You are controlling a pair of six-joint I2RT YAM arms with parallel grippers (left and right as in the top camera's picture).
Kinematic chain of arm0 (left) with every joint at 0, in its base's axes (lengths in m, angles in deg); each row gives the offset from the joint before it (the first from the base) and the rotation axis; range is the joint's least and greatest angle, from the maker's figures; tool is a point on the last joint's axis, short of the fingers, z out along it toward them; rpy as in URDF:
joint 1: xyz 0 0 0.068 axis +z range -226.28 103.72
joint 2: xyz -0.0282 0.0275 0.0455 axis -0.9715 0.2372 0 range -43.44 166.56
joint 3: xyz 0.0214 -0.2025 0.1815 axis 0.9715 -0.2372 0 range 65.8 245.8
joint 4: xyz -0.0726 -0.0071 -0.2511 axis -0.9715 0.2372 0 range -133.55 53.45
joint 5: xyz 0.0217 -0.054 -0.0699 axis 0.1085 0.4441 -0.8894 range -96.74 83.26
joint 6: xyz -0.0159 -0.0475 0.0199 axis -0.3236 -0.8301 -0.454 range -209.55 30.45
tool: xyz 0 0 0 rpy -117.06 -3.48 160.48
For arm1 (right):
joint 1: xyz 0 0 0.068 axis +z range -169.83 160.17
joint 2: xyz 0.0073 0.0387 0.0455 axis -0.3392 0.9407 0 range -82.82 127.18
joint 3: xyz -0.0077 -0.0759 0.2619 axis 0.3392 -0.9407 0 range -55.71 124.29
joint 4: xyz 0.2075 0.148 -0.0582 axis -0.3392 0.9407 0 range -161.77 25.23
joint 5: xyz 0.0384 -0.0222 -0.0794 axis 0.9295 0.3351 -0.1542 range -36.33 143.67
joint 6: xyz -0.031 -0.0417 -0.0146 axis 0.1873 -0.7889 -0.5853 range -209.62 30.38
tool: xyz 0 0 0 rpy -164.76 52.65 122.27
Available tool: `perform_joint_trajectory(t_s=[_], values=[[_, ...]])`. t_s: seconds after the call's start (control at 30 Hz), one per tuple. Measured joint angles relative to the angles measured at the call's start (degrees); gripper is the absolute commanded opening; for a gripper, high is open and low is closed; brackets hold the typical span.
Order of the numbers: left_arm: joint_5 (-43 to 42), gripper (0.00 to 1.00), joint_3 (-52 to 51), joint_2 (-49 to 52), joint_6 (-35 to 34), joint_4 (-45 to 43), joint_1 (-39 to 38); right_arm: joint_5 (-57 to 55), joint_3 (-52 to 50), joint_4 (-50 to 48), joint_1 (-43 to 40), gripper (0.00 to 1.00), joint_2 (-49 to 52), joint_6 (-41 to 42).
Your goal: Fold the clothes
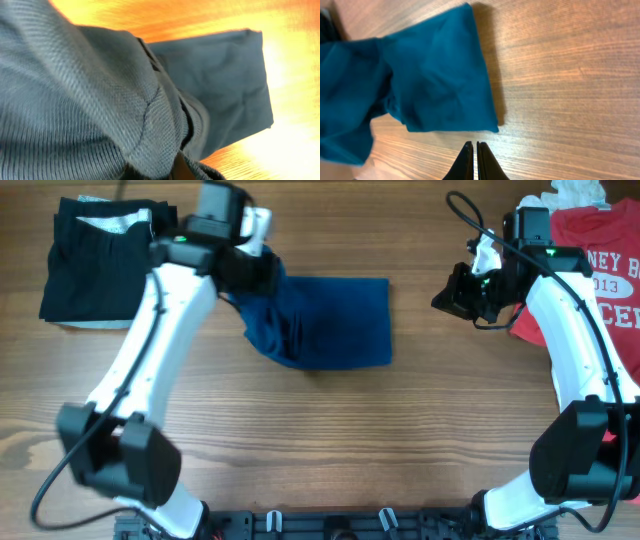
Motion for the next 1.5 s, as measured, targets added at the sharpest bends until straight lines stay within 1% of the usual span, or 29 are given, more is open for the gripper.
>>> perform_joint_trajectory(t_s=[0.13,0.3,0.33,0.37,0.4,0.43,0.47,0.57,0.6,0.73,0.87,0.9,0.93,0.97,1.0,1.03,1.07,1.1,1.13,1.23,1.27,1.4,1.43,1.47,1.5], values=[[-0.6,0.04,0.0,6.8,-0.4,-3.2,-6.2,-1.1,0.0,0.7,0.0,0.04,0.0,-1.3],[-0.8,0.04,0.0,10.7,-0.6,-8.0,-12.4,-1.5,0.0,0.6,0.0,0.04,0.0,-1.4],[-0.8,0.08,0.0,11.2,-0.6,-9.3,-13.7,-1.5,0.0,0.2,0.0,0.04,0.0,-1.5],[-0.8,0.16,0.0,11.5,-0.6,-10.1,-14.6,-1.5,0.0,-0.1,0.0,0.04,0.0,-1.5],[-0.8,0.29,0.0,11.9,-0.7,-11.5,-15.5,-1.5,0.0,-0.8,0.0,0.04,0.0,-1.4],[-0.8,0.49,0.0,12.3,-0.7,-13.0,-16.3,-1.5,0.0,-1.3,0.0,0.04,0.0,-1.2],[-0.8,0.58,0.0,12.6,-0.6,-14.2,-16.9,-1.4,0.0,-1.9,0.0,0.04,0.0,-1.0],[-1.0,0.92,0.0,12.9,-1.2,-18.3,-19.1,-0.9,0.0,-3.7,-0.3,0.05,0.0,-1.0],[-1.1,1.00,0.0,12.9,-1.0,-19.1,-19.6,-0.5,0.0,-4.2,-0.5,0.05,0.0,-1.0],[-1.5,1.00,0.0,12.9,-1.3,-22.1,-20.4,1.6,0.0,-6.0,-2.7,0.06,-0.3,-0.5],[-1.7,1.00,0.0,12.6,-2.6,-22.0,-18.1,2.7,0.0,-6.5,-4.3,0.09,-1.1,0.1],[-1.7,1.00,0.0,12.2,-3.1,-22.0,-16.9,2.8,0.0,-6.6,-4.3,0.10,-1.2,0.2],[-1.7,1.00,0.0,11.1,-4.1,-21.3,-15.1,3.0,0.0,-6.7,-4.3,0.15,-1.3,0.3],[-1.7,1.00,0.0,9.4,-5.3,-20.3,-13.0,3.3,0.0,-6.7,-4.2,0.17,-1.4,0.3],[-1.7,1.00,0.0,8.2,-5.9,-19.8,-11.6,3.3,0.0,-6.9,-3.9,0.22,-1.4,0.5],[-1.7,1.00,0.0,6.5,-7.0,-18.7,-9.6,3.3,0.0,-7.2,-3.4,0.31,-1.4,0.3],[-1.7,1.00,0.0,4.0,-8.0,-17.0,-7.1,3.3,0.0,-7.3,-2.5,0.38,-1.4,0.4],[-1.6,1.00,0.0,2.4,-8.6,-16.3,-5.5,3.1,0.0,-7.5,-1.1,0.52,-1.4,0.3],[-1.7,1.00,0.2,0.4,-9.1,-15.2,-3.3,3.0,0.0,-7.7,0.5,0.62,-1.4,0.3],[-1.7,1.00,0.7,-4.1,-10.2,-11.7,2.6,1.7,0.0,-9.6,6.8,0.82,-1.4,0.3],[-1.7,1.00,0.9,-4.7,-10.2,-10.0,4.3,1.0,0.0,-11.3,10.5,0.86,-1.4,0.4],[-1.7,1.00,0.9,-4.5,-10.2,-7.0,6.6,-5.8,0.1,-15.2,21.5,0.87,0.4,0.5],[-1.7,1.00,0.9,-4.4,-10.2,-6.7,6.7,-7.8,0.2,-15.6,23.8,0.77,1.5,0.5],[-1.7,1.00,0.9,-4.3,-10.2,-6.4,6.8,-10.1,0.2,-15.8,25.8,0.62,2.8,0.5],[-1.7,1.00,0.9,-4.1,-10.2,-6.1,6.8,-12.0,0.2,-15.7,27.5,0.53,4.2,0.7]])
